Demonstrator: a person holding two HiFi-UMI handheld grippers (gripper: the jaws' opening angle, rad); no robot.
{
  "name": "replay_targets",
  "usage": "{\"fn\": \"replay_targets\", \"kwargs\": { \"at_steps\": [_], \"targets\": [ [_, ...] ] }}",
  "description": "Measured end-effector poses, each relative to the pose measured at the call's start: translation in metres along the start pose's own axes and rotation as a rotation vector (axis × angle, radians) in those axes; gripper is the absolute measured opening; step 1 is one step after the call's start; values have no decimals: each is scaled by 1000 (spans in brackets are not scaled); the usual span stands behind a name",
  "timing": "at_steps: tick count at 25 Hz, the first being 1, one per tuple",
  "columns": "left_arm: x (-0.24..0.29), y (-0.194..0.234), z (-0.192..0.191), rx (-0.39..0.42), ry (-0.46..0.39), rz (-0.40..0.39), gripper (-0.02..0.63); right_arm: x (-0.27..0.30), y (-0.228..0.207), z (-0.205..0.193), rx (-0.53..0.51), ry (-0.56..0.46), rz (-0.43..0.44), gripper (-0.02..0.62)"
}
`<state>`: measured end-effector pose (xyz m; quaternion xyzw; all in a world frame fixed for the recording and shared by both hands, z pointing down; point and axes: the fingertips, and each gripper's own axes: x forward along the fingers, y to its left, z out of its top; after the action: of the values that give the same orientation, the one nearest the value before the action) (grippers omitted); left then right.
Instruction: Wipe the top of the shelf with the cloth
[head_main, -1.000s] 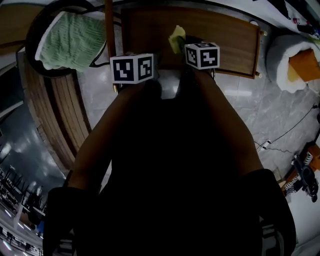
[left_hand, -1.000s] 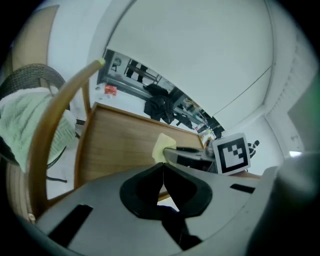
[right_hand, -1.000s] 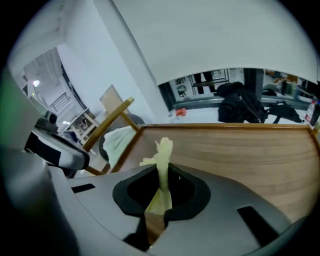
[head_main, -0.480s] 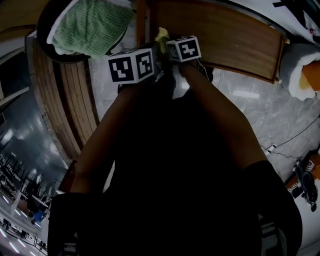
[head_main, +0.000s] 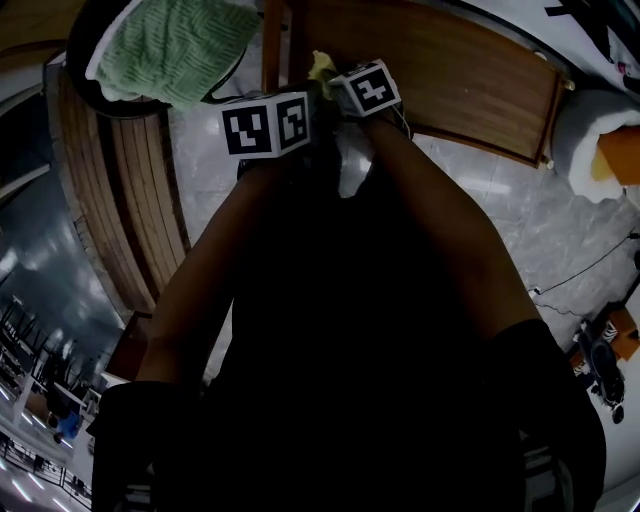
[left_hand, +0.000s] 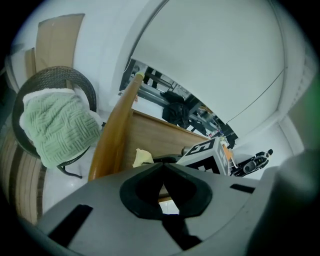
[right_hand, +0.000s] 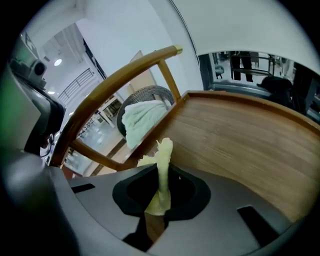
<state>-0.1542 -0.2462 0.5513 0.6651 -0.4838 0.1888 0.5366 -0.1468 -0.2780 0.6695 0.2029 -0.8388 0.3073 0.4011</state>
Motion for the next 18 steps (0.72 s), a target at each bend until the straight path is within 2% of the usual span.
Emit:
{"fn": "replay_targets", "kwargs": {
  "at_steps": [4,18],
  "targets": [
    [19,-25,-1,10,8,-11,12,-25,-28,-14,18,-6,-31,48],
    [117,-158,-33,113,114,-110,12,-150,-162,-114,164,-42,-198,49]
  ]
}}
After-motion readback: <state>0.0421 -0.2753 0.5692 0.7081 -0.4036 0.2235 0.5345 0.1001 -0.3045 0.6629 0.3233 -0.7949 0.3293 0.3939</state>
